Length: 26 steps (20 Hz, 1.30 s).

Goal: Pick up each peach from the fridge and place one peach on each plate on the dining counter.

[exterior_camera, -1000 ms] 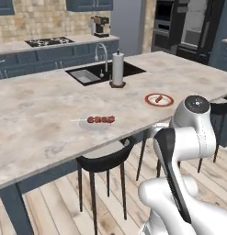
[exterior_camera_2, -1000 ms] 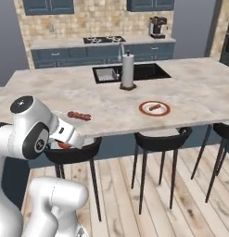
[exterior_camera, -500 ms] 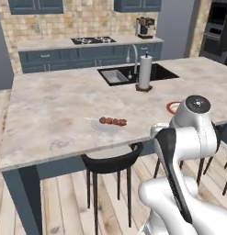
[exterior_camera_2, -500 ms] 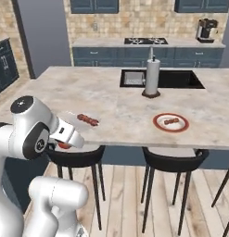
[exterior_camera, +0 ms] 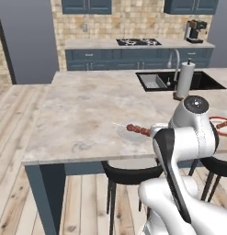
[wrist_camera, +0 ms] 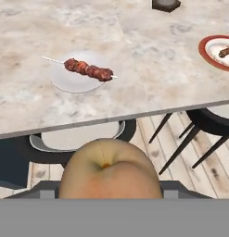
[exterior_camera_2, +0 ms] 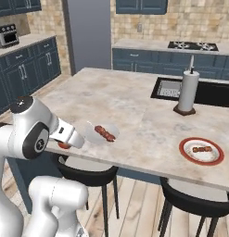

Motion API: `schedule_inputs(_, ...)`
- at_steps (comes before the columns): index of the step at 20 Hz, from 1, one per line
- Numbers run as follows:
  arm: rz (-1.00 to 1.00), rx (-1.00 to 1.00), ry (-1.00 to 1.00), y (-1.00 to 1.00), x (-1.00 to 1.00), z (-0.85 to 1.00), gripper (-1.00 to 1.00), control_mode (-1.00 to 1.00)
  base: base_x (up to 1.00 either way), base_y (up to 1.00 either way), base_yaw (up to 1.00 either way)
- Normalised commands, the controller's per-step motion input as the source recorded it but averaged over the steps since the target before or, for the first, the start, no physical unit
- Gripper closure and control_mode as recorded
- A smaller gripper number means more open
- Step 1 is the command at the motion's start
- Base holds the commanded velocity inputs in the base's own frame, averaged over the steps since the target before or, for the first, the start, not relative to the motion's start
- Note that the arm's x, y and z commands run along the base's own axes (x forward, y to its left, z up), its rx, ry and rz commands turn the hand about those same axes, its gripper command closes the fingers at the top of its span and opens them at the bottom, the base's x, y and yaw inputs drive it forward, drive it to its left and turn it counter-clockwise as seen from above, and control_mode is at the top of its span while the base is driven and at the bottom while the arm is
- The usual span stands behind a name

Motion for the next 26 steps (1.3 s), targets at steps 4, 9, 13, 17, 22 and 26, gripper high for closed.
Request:
schedule_inputs(4,0.10,0.02,0.00,-0.08,0.07,-0.03,1.00,-1.00,0.02,-0.24,0.32)
schedule_inputs(9,0.28,0.07,0.02,-0.37,0.68,-0.19,1.00,-1.00,0.00,0.00,0.00)
schedule_inputs(13,0.05,0.01,0.07,-0.19,0.87,-0.21,1.00,-1.00,0.00,0.00,0.00)
schedule_inputs(17,-0.06,0.00,0.11,0.24,0.88,-0.08,1.00,-1.00,0.00,0.00,0.00)
schedule_inputs(22,0.03,0.00,0.11,-0.01,0.88,-0.39,1.00,-1.00,0.00,0.00,0.00)
schedule_inputs(26,0.04,0.00,0.08,0.00,0.56,-0.43,1.00,-1.00,0.00,0.00,0.00)
